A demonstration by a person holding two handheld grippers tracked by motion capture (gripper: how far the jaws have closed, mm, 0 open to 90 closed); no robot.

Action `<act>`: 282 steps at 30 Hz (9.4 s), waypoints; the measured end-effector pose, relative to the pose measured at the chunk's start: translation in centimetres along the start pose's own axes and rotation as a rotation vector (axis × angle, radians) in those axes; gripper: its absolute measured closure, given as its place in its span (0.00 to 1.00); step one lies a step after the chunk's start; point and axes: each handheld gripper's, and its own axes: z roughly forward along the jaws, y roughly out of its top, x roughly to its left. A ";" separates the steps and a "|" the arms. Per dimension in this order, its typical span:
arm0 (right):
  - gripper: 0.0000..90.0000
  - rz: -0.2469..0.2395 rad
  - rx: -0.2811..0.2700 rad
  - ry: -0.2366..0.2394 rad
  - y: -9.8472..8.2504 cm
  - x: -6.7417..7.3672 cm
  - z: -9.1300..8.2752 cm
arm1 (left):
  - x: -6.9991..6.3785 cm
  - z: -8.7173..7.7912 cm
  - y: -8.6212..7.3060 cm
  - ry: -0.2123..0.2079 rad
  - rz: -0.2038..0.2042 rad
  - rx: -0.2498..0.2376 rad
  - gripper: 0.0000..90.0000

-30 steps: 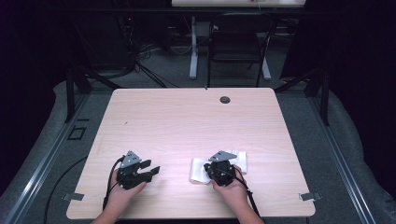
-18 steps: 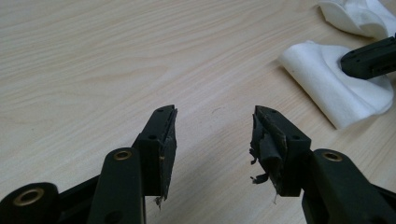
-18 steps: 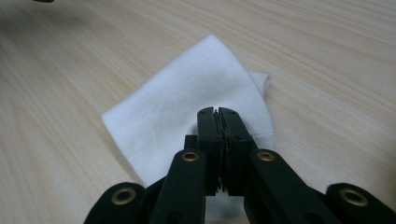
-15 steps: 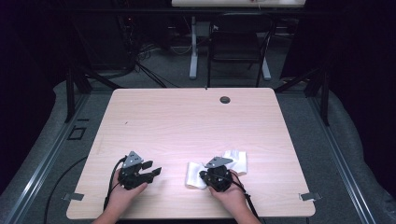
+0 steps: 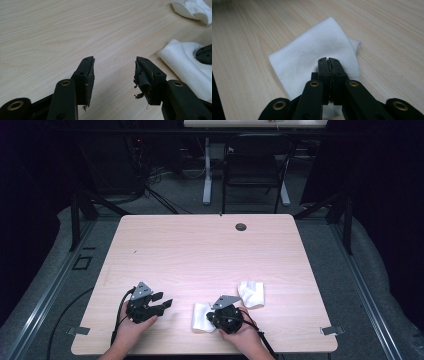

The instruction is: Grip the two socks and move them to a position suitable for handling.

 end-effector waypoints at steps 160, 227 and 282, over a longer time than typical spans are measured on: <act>0.88 0.162 -0.044 0.045 3.2 1.1 0.2 | -2.7 -0.3 0.4 -0.082 0.028 0.008 0.55; 0.97 0.253 0.001 -0.131 -0.7 -0.5 -0.7 | -10.4 4.2 0.0 -0.022 0.159 0.146 0.84; 0.98 0.204 -0.016 -0.130 -1.9 -0.5 -1.8 | -4.8 -0.1 -2.4 -0.099 0.098 0.172 0.72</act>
